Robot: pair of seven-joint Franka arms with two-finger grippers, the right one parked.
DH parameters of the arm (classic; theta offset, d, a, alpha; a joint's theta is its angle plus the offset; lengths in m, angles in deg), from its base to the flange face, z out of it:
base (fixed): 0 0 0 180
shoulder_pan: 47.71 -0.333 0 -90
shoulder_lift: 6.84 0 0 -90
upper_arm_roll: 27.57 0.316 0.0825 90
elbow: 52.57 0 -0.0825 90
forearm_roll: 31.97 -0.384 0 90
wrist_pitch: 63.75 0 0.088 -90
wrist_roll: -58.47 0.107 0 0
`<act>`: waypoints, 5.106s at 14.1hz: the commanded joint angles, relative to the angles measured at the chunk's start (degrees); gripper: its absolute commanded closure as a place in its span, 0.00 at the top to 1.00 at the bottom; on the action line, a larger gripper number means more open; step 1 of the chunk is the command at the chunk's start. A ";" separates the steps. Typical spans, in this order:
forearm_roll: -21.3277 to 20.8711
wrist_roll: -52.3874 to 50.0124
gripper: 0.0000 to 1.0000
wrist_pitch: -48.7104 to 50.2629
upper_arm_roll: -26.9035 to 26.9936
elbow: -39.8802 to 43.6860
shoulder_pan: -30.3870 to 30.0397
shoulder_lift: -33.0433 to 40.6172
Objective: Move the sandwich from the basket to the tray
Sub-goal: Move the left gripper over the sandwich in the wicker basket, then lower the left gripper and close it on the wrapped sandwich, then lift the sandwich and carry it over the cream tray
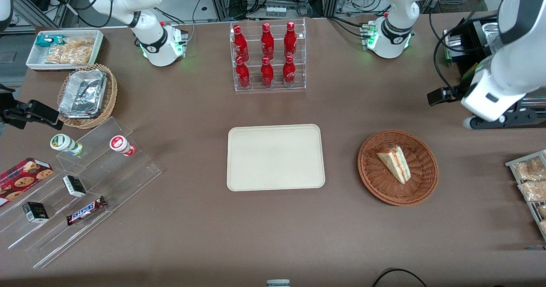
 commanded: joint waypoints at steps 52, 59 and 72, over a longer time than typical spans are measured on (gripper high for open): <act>-0.17 -33.04 0.14 -26.87 -6.25 0.57 9.52 -20.14; -8.24 -44.27 0.15 -35.13 -5.63 12.42 30.28 -35.95; -11.59 -52.21 0.19 -38.75 -5.63 17.36 34.16 -43.62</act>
